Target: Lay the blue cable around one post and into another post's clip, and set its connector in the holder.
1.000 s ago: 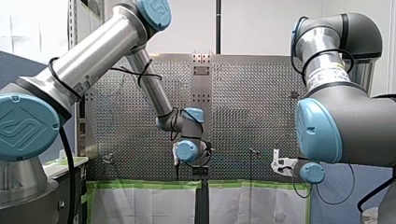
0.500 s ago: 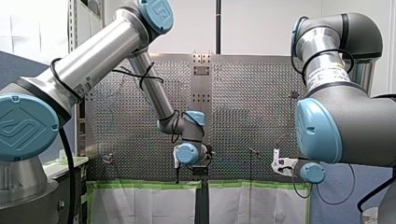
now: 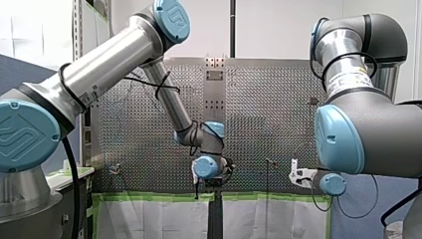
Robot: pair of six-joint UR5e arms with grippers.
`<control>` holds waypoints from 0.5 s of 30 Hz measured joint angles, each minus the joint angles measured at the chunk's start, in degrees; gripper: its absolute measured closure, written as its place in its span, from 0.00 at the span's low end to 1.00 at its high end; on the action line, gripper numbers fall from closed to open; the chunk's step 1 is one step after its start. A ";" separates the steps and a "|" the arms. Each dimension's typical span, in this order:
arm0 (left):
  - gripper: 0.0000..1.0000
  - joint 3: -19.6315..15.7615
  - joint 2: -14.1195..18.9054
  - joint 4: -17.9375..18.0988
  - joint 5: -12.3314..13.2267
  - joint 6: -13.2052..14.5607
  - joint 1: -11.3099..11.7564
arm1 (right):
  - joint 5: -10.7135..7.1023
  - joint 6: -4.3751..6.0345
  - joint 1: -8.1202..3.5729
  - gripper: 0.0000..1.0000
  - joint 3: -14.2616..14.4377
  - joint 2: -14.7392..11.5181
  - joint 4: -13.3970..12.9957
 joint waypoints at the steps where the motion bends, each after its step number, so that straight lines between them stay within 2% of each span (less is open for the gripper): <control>1: 0.01 0.66 -0.65 -0.60 -0.09 -0.11 -0.18 | 0.00 0.00 0.01 1.00 0.00 0.00 0.00; 10: 0.01 5.20 -5.18 -1.95 -1.25 -0.56 -0.53 | 0.05 -0.06 0.01 1.00 0.00 0.00 0.00; 15: 0.01 7.41 -6.24 -1.99 -2.11 -0.60 -0.45 | 0.08 -0.10 0.01 1.00 0.00 -0.02 0.01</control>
